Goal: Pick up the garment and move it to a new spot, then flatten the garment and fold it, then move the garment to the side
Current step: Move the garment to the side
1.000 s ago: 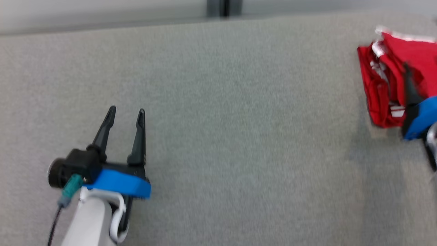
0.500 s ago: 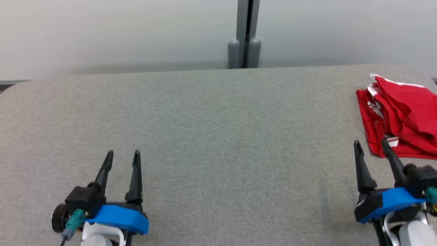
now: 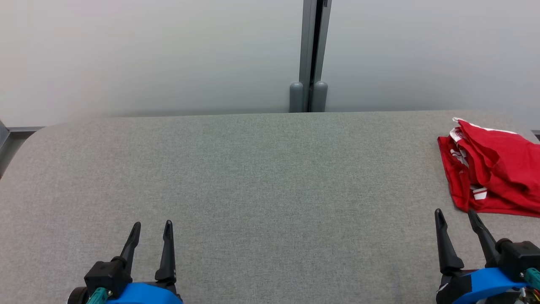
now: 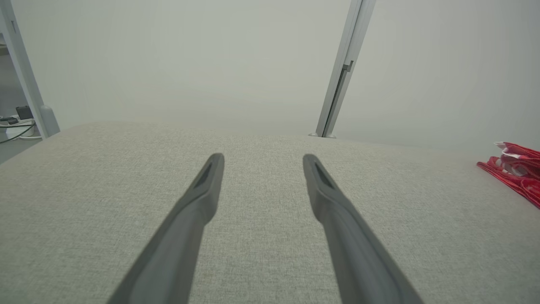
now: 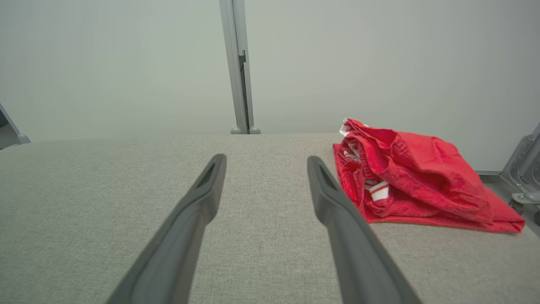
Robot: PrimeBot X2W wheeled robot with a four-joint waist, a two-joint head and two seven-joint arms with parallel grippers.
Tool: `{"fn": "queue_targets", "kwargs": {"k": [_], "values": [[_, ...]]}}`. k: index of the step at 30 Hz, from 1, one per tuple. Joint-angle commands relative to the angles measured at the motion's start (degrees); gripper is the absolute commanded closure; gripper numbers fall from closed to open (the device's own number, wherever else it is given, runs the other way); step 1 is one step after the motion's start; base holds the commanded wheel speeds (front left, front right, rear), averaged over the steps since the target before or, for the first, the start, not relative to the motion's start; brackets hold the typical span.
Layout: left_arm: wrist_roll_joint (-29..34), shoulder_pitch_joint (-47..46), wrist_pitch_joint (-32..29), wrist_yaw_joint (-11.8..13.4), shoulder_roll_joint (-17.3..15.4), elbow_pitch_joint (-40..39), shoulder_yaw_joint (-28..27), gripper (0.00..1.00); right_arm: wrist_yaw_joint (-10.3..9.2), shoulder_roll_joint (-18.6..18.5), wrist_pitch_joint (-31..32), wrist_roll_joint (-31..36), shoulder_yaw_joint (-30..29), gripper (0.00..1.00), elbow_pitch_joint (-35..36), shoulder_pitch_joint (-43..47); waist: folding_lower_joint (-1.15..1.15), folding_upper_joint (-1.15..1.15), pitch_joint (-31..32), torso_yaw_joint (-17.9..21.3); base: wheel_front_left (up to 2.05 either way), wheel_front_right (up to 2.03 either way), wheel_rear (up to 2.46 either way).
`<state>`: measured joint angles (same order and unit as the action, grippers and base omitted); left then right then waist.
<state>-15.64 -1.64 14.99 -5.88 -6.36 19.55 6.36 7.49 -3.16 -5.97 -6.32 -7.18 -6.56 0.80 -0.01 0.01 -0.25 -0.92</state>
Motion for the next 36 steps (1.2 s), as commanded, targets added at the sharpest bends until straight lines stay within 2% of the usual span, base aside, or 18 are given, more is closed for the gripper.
{"fn": "queue_targets", "kwargs": {"k": [1, 15, 25, 36], "values": [[0.09, 0.70, 0.23, -0.14, 0.23, 0.07, -0.36, 0.00, 0.00, 0.17, 0.37, -0.08, 0.11, 0.00, 0.54, 1.20, 0.01, -0.01, 0.61, 0.35, 0.00, 0.00, 0.00], [0.83, 3.59, 0.24, -0.67, 0.52, 0.42, -2.99, 0.00, 0.00, 0.29, 0.41, -1.89, 0.86, 0.00, -0.23, 3.37, 0.01, -0.01, 2.61, 0.68, 0.00, 0.00, 0.00], [1.06, 3.35, 0.24, -1.05, 0.47, 1.23, -3.23, 0.00, 0.00, 0.28, 0.32, -2.10, 0.35, 0.00, -1.20, 3.82, 0.01, -0.01, 2.83, 0.50, 0.00, 0.00, 0.00], [1.20, 2.87, 0.24, -1.24, 0.64, 1.69, -3.11, 0.00, 0.00, 0.28, -0.27, -1.50, 2.34, 0.00, -0.89, 2.89, 0.01, -0.01, 2.82, 0.19, 0.00, 0.00, 0.00]]}}
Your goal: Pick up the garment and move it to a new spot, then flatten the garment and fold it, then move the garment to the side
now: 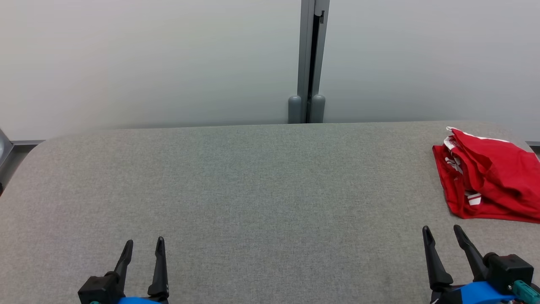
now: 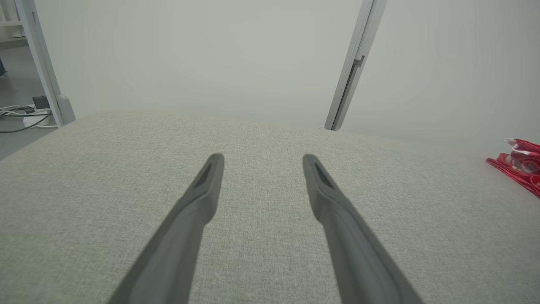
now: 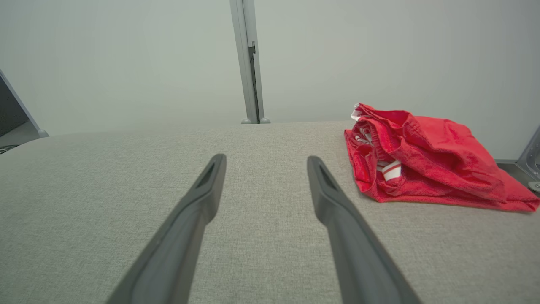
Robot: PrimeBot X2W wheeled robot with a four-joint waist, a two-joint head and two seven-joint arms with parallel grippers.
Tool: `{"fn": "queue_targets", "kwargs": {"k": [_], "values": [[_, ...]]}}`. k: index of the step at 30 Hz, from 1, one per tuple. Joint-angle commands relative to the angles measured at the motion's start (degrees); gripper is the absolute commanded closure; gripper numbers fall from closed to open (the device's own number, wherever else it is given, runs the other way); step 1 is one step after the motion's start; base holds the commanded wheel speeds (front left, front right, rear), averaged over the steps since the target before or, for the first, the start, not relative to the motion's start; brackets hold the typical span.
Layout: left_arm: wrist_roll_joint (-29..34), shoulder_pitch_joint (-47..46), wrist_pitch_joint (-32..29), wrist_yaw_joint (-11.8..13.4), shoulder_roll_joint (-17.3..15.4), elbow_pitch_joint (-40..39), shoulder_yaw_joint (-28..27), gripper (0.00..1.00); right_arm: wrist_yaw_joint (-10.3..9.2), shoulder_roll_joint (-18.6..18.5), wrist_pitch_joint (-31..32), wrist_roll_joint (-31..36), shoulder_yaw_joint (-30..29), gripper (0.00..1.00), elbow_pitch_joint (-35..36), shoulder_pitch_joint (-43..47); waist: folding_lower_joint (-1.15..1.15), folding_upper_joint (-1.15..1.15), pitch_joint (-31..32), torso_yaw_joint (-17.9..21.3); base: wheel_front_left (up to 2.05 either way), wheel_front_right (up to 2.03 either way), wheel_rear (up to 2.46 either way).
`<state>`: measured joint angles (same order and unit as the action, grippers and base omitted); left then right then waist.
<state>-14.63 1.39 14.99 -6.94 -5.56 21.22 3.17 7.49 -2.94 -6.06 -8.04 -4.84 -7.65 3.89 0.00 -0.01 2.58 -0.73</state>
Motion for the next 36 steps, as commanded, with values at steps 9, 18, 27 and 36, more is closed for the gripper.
{"fn": "queue_targets", "kwargs": {"k": [9, 18, 27, 36], "values": [[0.33, -0.58, 0.24, -0.28, 0.01, 0.10, 0.16, 0.00, 0.00, 0.06, -0.25, -0.04, 0.43, 0.00, -0.15, -0.20, 0.00, 0.01, -0.19, -0.16, 0.00, 0.00, 0.00], [-0.09, -0.92, 0.24, -0.47, -0.25, 0.66, 0.62, 0.00, 0.00, 0.06, -0.41, -0.02, 0.39, 0.00, -1.02, -0.90, 0.00, 0.01, -0.31, -0.02, 0.00, 0.00, 0.00], [-4.66, 0.25, -1.81, -0.18, 0.69, 2.27, 0.17, 1.00, 0.00, 0.31, 1.22, -5.14, 0.00, 1.00, -3.86, -0.73, 0.00, 0.01, -0.40, 0.00, 0.00, 0.00, 0.00], [-13.79, -0.74, -4.20, -0.23, 0.93, 0.92, -0.99, 1.00, 0.00, 0.26, 2.44, -15.11, -0.01, 1.00, -3.88, -1.77, 0.00, 0.01, -0.57, 0.06, 0.00, 0.00, 0.00]]}}
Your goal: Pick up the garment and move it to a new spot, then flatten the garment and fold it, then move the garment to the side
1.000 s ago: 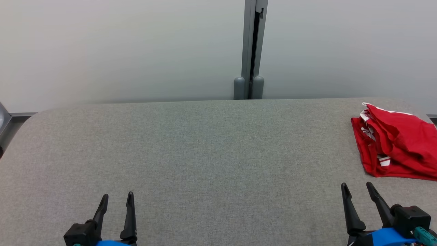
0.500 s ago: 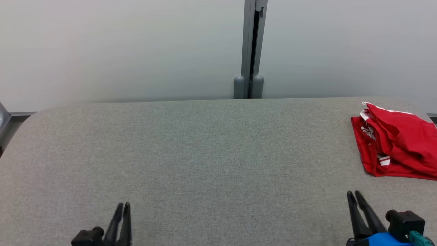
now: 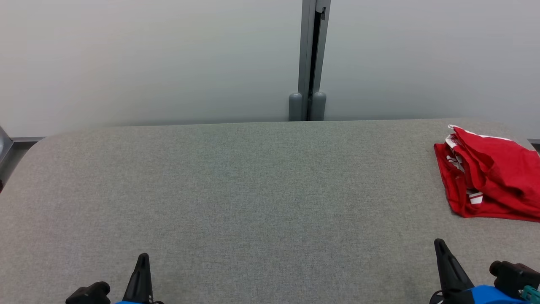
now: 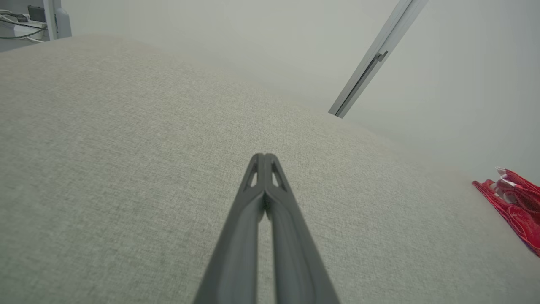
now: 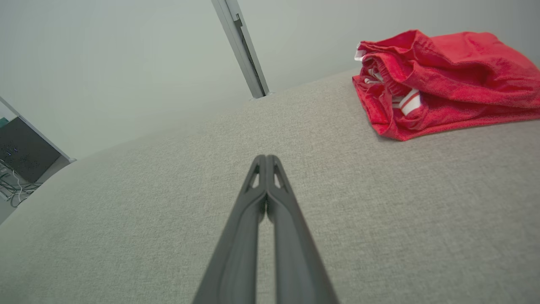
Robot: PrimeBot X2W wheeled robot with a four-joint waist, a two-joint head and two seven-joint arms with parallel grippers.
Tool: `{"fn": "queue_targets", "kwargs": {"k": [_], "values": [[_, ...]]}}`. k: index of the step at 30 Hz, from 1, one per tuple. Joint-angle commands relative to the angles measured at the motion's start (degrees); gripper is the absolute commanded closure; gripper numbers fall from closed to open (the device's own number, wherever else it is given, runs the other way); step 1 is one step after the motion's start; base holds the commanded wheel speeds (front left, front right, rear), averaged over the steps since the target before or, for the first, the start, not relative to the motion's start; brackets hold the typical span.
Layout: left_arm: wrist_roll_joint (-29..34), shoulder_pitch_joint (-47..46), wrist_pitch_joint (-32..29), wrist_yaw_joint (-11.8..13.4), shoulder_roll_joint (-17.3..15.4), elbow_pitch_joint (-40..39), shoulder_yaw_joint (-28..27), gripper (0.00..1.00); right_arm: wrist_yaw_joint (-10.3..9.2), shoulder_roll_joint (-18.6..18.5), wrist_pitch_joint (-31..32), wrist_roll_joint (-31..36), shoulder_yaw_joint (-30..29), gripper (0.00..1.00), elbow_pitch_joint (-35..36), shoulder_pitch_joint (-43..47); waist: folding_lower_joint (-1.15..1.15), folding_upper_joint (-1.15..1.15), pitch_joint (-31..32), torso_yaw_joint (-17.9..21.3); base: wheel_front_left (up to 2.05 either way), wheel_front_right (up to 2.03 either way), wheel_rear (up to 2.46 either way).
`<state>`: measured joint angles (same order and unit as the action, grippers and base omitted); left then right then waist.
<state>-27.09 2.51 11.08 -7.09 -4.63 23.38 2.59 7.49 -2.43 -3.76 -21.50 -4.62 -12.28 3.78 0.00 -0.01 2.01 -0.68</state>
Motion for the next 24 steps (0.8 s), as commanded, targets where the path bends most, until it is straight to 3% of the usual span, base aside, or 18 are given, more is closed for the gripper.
{"fn": "queue_targets", "kwargs": {"k": [1, 24], "values": [[-2.29, -1.97, -0.53, -0.08, 0.03, -1.38, -0.54, 1.00, 0.00, -0.25, 0.28, -2.69, -0.23, 1.00, 0.73, -1.79, 0.00, 0.01, -0.03, 0.01, 0.00, 0.00, 0.00], [-22.19, -4.27, -5.90, -0.22, 0.53, -4.03, -3.27, 1.00, 0.00, -0.36, 3.39, -24.24, -0.72, 1.00, 0.08, -4.55, 0.00, 0.01, -0.49, 0.15, 0.00, 0.00, 0.00]]}}
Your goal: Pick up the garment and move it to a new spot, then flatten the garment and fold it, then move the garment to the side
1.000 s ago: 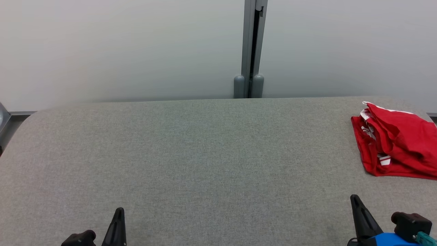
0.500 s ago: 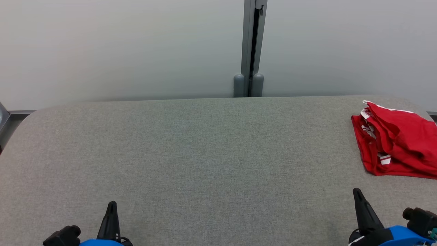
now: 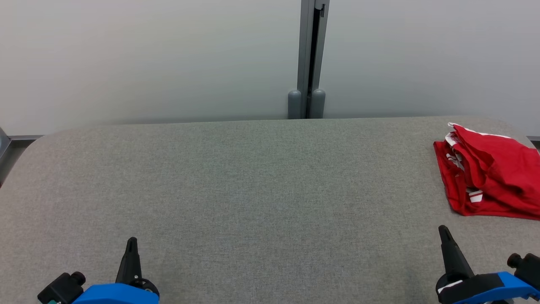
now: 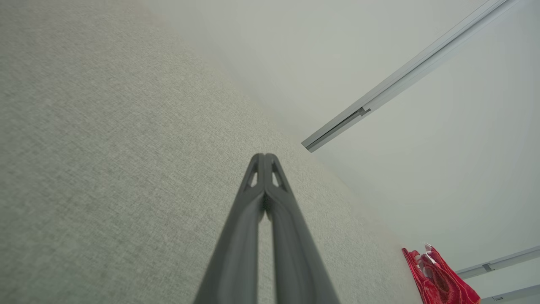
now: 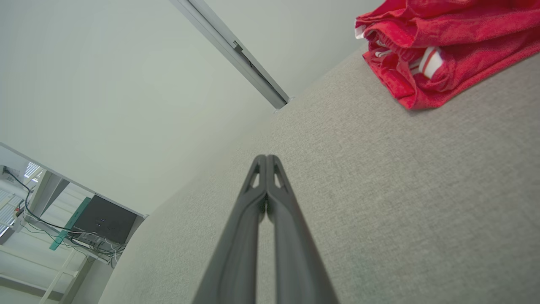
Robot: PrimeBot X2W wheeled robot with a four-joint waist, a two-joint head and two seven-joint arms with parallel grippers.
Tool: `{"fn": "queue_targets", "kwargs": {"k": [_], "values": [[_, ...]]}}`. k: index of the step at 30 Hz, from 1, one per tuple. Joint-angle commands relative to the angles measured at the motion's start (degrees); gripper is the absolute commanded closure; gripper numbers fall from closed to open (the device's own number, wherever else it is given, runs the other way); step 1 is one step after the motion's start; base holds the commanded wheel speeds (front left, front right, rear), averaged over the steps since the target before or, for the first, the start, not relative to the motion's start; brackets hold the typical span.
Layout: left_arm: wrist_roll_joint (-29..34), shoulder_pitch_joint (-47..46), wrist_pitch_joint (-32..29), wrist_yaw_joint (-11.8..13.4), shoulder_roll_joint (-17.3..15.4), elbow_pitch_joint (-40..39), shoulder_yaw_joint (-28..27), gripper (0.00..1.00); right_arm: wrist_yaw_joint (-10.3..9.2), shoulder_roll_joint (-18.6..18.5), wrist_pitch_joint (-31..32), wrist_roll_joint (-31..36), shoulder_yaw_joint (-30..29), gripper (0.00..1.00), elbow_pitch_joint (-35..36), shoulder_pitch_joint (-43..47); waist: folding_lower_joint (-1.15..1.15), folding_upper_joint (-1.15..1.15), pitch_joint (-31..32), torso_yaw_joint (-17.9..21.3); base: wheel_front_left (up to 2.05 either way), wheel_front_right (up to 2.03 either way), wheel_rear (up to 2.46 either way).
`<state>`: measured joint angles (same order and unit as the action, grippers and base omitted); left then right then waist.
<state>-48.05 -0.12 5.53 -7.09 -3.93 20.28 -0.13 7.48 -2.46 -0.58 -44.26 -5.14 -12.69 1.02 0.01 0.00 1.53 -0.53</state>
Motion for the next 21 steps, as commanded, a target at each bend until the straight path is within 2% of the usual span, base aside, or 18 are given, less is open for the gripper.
{"fn": "queue_targets", "kwargs": {"k": [1, 21], "values": [[-1.95, -1.73, -0.53, -0.22, -0.15, -1.02, -0.64, 1.00, 0.01, -0.35, 0.33, -2.24, -0.23, 1.00, 0.48, -1.87, -0.01, 0.00, -0.03, 0.01, 0.00, 0.00, 0.00], [-14.32, -3.23, -3.96, -0.33, 0.19, -2.63, -2.41, 1.00, 0.02, -0.43, 2.35, -15.67, -0.57, 1.00, -0.02, -3.64, -0.01, 0.00, -0.40, 0.12, 0.00, 0.00, 0.00]]}}
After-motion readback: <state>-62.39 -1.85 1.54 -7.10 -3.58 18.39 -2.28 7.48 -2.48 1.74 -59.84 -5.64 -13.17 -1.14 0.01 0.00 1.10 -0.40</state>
